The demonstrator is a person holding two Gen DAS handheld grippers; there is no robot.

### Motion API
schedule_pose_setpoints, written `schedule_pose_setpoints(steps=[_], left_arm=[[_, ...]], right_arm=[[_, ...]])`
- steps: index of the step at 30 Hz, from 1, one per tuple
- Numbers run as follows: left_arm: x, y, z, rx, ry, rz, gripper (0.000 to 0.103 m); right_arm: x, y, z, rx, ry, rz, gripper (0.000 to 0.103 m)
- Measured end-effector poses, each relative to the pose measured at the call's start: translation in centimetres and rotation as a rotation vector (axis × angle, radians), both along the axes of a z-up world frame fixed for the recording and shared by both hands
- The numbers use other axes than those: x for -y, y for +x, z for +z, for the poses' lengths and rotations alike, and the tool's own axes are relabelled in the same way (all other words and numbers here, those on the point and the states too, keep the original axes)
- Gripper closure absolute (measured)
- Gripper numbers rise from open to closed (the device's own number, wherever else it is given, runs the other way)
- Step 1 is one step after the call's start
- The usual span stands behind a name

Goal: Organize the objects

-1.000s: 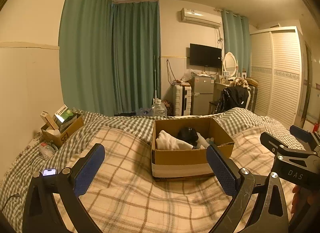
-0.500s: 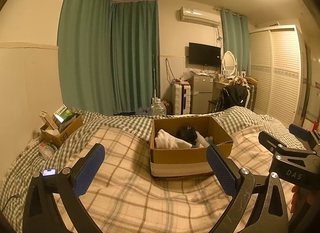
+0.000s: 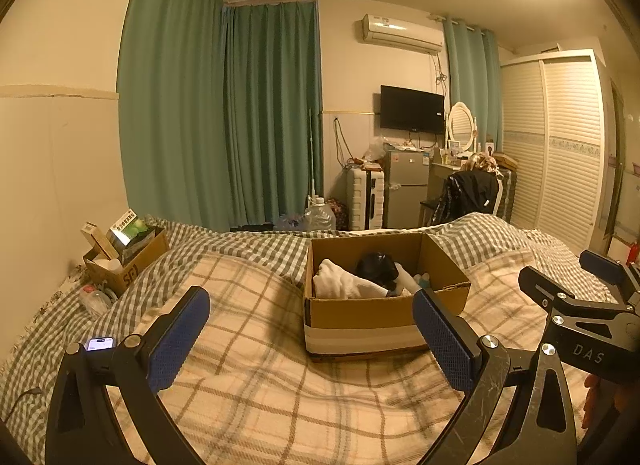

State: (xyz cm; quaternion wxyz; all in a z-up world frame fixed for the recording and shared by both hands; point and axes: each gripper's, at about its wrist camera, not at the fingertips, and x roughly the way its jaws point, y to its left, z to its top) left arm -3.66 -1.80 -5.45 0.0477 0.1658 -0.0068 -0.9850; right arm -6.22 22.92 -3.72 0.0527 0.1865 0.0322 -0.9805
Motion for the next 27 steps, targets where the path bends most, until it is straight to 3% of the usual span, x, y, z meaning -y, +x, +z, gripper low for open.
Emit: schedule_pose_setpoints(steps=[27], left_arm=[[-0.16, 0.11, -0.05, 0.009, 0.001, -0.002, 0.0]], right_arm=[[0.33, -0.25, -0.72, 0.011, 0.009, -0.006, 0.0]])
